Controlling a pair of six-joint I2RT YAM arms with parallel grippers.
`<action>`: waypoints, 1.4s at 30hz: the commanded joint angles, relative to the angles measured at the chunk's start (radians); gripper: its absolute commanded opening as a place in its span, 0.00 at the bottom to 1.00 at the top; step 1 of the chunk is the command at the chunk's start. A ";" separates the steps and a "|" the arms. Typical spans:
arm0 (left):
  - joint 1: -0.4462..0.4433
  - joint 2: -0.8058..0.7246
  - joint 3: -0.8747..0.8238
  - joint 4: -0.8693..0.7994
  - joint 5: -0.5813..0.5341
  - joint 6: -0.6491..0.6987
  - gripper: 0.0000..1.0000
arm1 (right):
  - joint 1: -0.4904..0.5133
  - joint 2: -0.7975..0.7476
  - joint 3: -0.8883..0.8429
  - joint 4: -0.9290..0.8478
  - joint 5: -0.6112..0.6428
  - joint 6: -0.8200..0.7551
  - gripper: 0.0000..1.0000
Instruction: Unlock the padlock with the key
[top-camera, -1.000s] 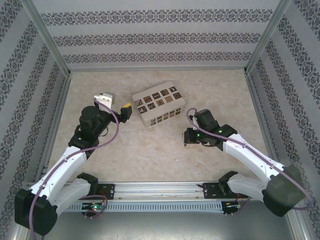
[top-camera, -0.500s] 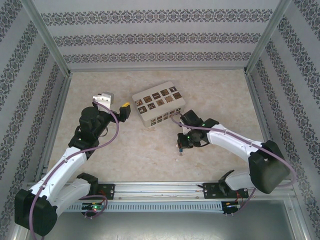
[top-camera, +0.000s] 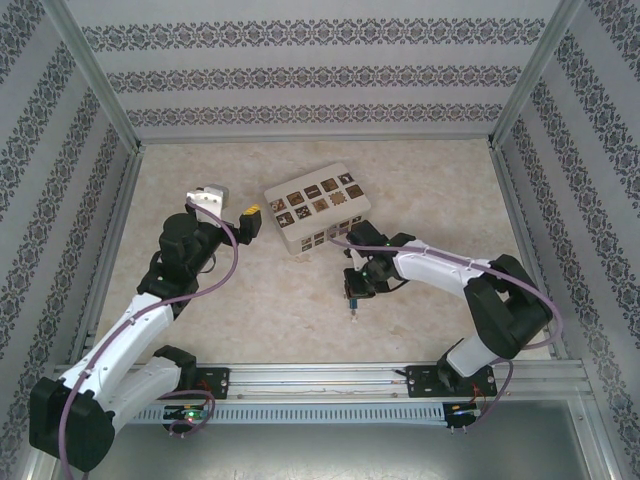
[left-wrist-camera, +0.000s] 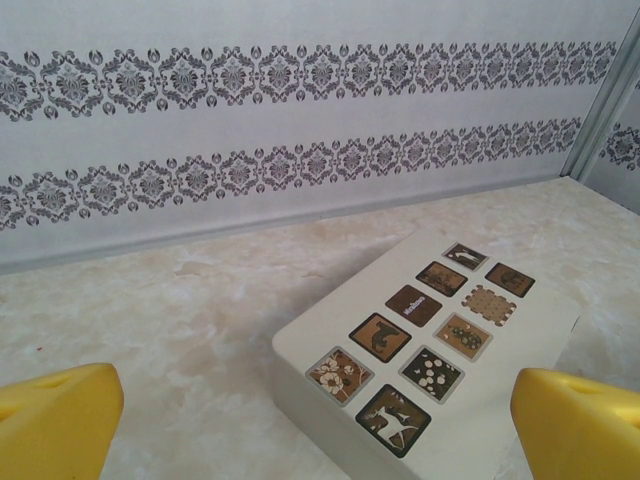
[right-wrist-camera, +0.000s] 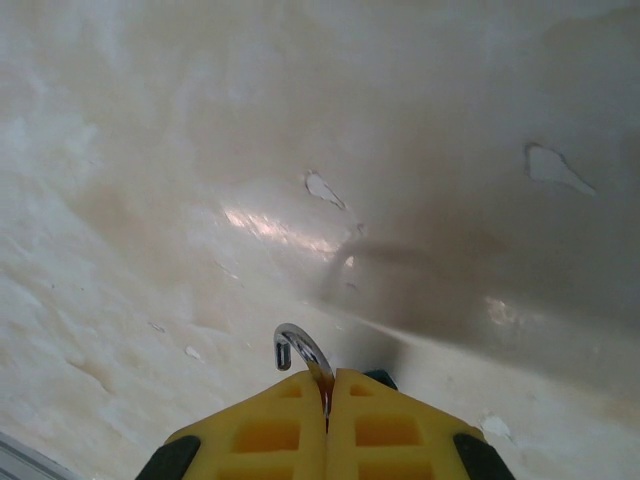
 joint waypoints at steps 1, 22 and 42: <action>-0.003 0.017 0.008 0.055 0.005 -0.002 0.99 | 0.010 0.021 0.014 0.039 -0.029 0.014 0.00; -0.002 0.019 0.013 0.052 -0.002 0.010 0.99 | 0.010 0.074 -0.030 0.098 -0.011 0.046 0.07; -0.002 0.009 0.024 0.065 -0.044 0.002 0.99 | -0.030 -0.121 -0.067 0.085 0.030 0.058 0.25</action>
